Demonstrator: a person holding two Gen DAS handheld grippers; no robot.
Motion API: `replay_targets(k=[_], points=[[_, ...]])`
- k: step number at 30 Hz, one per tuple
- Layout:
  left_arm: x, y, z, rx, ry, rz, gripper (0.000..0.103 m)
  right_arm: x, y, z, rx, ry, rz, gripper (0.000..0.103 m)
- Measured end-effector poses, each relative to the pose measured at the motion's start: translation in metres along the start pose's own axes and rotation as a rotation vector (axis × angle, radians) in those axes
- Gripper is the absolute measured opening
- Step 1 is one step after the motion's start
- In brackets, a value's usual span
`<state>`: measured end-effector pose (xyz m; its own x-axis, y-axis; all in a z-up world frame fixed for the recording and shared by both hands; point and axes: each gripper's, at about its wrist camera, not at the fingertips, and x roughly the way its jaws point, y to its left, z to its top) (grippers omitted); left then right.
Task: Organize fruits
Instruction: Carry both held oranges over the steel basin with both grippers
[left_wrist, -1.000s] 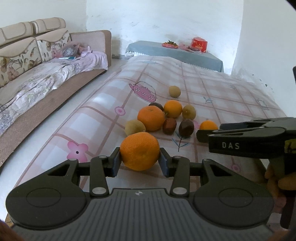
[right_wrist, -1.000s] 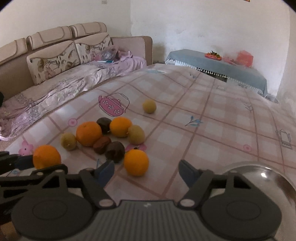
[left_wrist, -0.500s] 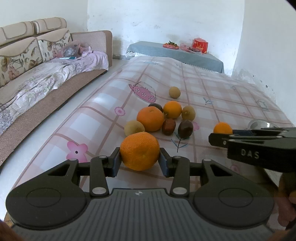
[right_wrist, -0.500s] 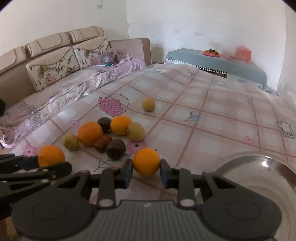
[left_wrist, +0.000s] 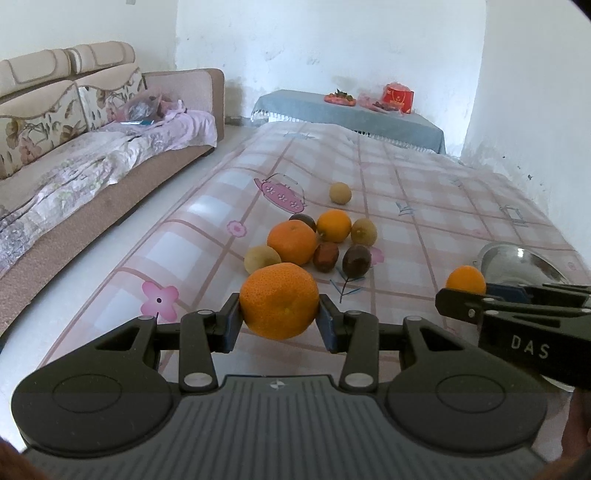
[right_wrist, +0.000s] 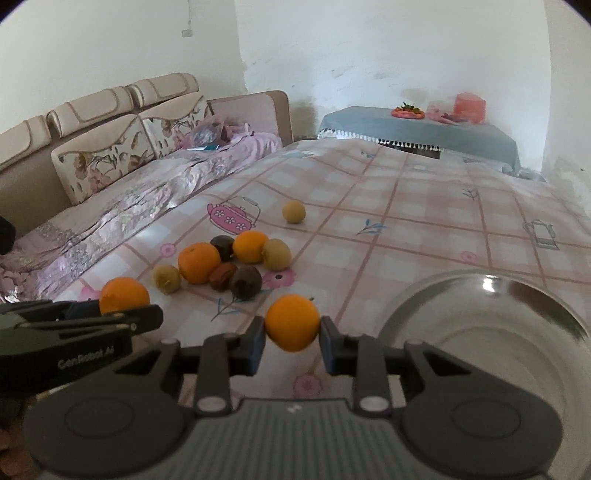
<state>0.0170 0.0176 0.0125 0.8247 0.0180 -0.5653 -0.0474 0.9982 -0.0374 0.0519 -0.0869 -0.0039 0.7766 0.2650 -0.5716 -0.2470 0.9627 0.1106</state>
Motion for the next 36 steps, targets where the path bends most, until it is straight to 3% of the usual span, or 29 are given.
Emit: replay_targets(k=[19,36], points=[[-0.019,-0.007,-0.003,0.000,-0.014,-0.014,0.051,-0.037,0.001,-0.020,0.036,-0.028,-0.026,0.029],[-0.032,-0.018,-0.002,0.025,-0.024,-0.032,0.051,-0.063,-0.024,-0.022,0.073,-0.074,-0.090,0.029]])
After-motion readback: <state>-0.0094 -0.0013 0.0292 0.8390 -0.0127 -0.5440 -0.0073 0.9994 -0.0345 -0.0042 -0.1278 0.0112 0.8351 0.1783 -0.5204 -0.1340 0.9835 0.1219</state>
